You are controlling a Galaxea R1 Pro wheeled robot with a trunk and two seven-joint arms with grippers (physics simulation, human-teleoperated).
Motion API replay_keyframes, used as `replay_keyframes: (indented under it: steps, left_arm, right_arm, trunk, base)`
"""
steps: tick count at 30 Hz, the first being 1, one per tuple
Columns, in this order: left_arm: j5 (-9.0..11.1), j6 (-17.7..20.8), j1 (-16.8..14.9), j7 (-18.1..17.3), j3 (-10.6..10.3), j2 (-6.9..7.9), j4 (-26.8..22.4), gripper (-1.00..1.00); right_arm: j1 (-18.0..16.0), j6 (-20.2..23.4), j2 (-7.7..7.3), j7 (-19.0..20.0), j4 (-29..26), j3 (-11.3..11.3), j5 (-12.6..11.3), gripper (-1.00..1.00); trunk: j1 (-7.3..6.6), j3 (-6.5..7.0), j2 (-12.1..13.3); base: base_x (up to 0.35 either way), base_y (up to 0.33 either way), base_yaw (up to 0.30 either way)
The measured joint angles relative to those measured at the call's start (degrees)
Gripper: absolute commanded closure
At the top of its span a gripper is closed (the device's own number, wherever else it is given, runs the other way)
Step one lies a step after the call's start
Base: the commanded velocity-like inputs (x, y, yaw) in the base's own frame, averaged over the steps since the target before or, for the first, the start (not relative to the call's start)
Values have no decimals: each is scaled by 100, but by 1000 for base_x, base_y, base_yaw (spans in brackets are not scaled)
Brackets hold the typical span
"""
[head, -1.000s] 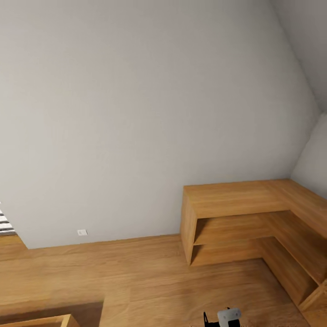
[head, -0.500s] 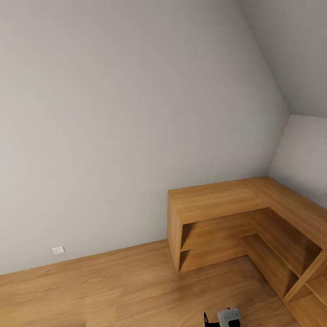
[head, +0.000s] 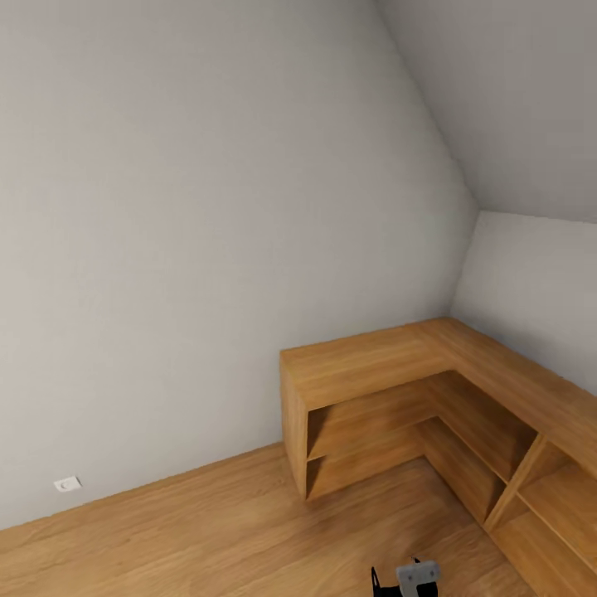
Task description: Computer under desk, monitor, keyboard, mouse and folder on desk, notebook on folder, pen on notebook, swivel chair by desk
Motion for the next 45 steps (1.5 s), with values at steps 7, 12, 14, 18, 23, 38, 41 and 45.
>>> replay_keyframes:
  steps: [7, 12, 14, 18, 23, 38, 41, 45]
  left_arm:
    - [0, 0, 0, 1, 0, 0, 0, -100]
    - [2, 29, 0, 1, -1, 0, -1, -100]
    - [21, 54, 0, 8, 13, 0, -1, -100]
    - [48, 80, 0, 16, 58, 5, 3, -100]
    - [125, 111, 0, 18, 91, 13, 8, -100]
    - [1002, -2130, -3, -1702, 41, 143, 1285, -100]
    - [1016, -2331, -3, -1963, 36, 127, 1383, -100]
    - [1022, -2409, -3, -2071, 32, 35, 1426, -100]
  right_arm:
    - [0, -34, -26, -7, -3, -28, -22, -100]
    - [0, -20, -38, -23, -7, -107, -38, -100]
    - [0, -15, -40, -23, -8, -135, -40, -100]
    - [0, -5, -53, -25, -4, -161, -49, -100]
    - [0, 15, -134, -29, 15, -231, -42, -100]
    - [0, -46, -352, 13, 17, -225, 1, -100]
    - [3, -58, -350, 8, 23, -216, -11, -100]
    - [50, -123, -322, 8, 26, -205, -22, -100]
  trunk:
    - [0, 46, 0]
    - [0, 84, 0]
    - [0, 99, 0]
    - [0, 129, 0]
    - [0, 162, 0]
    - [0, 254, 0]
    - [0, 271, 0]
    - [0, 295, 0]
  base:
    - [0, 0, -193]
    - [0, 0, -157]
    - [0, 0, -161]
    - [0, 0, -191]
    - [0, 0, -205]
    - [0, 0, -212]
    - [0, 0, -215]
    - [0, 0, -211]
